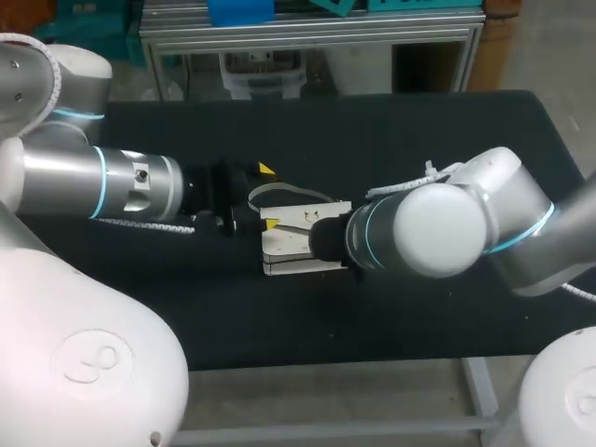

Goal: Pick up the bag, open it, inspect its contents, close it, and place it on the opposite side

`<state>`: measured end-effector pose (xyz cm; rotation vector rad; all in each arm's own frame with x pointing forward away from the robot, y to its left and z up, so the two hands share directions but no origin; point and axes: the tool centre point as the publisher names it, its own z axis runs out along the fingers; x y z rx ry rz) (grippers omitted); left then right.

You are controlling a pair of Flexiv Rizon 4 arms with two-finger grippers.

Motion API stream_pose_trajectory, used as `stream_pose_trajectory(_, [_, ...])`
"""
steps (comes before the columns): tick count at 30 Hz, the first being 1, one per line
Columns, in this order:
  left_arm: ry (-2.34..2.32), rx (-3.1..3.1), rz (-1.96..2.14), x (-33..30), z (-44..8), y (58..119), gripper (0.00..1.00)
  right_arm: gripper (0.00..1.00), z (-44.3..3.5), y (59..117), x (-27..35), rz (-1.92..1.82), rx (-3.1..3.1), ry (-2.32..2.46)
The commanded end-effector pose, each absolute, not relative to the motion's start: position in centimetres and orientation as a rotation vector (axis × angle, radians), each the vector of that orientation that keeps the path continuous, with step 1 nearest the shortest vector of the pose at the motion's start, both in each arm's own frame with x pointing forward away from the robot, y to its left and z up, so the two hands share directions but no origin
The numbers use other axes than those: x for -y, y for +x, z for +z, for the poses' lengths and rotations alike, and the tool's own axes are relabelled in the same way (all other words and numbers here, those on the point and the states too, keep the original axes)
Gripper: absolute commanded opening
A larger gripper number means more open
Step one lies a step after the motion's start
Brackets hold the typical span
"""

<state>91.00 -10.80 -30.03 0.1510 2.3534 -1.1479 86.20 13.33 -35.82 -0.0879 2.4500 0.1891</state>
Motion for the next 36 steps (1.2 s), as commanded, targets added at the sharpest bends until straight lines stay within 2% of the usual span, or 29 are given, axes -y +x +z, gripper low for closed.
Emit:
stream_pose_trajectory(1, [0.147,-2.446,-1.109,10.4,-28.8,90.9,1.0,1.0,-33.8,85.6,-11.4,0.282,-2.202,-0.085])
stream_pose_trajectory(10, [0.002,-2.633,-1.021,9.7,-28.5,90.5,1.0,1.0,-31.4,88.1,-9.9,0.399,-2.426,-0.034])
stream_pose_trajectory(18, [-0.06,-2.763,-0.888,9.1,-28.4,89.7,1.0,1.0,-29.2,89.5,-9.8,0.345,-2.566,-0.043])
stream_pose_trajectory(36, [-0.328,-2.979,-0.708,7.1,-29.3,90.7,1.0,1.0,-27.7,92.7,-10.4,0.278,-2.952,-0.089])
